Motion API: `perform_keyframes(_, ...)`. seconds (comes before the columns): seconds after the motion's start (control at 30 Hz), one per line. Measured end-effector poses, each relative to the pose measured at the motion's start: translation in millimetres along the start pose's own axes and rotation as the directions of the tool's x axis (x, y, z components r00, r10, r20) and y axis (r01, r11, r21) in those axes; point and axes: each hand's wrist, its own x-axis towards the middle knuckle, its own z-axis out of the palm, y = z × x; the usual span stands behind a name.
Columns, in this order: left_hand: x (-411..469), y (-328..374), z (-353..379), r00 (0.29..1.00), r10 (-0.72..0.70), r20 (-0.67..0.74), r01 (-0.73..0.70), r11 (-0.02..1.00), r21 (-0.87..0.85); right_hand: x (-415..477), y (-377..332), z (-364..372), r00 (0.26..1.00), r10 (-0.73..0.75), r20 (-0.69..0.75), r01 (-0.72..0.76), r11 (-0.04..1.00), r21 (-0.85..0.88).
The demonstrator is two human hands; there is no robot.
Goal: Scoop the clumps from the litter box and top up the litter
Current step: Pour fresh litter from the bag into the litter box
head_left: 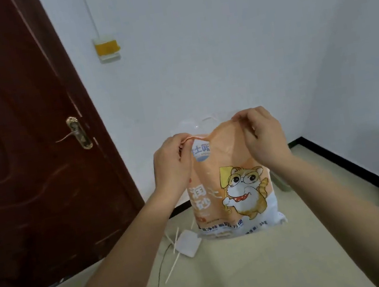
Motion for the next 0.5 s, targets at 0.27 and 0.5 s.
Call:
perform_keyframes(0.27, 76.5, 52.7, 169.4, 0.916, 0.267, 0.3, -0.201, 0.951, -0.233, 21.1, 125.3, -91.9, 0.927, 0.287, -0.243, -0.34, 0.916, -0.213)
perform_keyframes(0.5, 114.2, 100.2, 319.6, 0.803, 0.337, 0.492, -0.22, 0.934, -0.281, 29.5, 250.3, -158.0, 0.874, 0.338, -0.349, -0.429, 0.875, -0.226)
